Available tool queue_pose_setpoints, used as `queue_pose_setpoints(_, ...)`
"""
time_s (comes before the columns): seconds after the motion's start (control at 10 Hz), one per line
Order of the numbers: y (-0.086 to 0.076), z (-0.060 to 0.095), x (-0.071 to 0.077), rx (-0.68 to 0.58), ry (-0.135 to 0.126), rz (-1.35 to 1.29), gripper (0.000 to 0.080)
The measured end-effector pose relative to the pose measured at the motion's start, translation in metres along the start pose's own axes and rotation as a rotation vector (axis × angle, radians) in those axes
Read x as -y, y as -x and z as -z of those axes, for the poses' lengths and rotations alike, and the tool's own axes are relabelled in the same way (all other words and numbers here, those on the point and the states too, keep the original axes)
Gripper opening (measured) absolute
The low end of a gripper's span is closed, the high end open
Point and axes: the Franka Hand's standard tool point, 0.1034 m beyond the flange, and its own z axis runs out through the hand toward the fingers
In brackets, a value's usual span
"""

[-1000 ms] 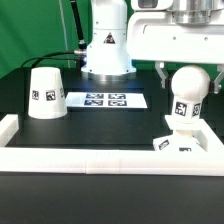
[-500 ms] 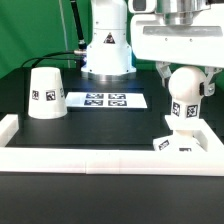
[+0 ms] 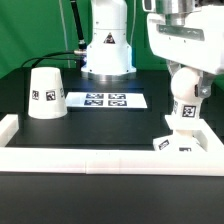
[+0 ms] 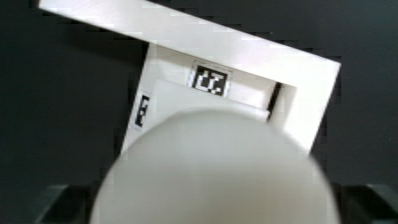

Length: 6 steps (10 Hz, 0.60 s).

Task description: Assemble lamp

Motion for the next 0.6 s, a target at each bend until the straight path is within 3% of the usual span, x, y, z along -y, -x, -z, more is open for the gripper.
queue_pose_setpoints(0.2,-0.0008,0.0000,-0.0004,0.001,0.002,0.071,0.0695)
queue_pose_setpoints(0.6,-0.0038,0.0005,-0.0003,-0.003,-0.001,0.288,0.0698)
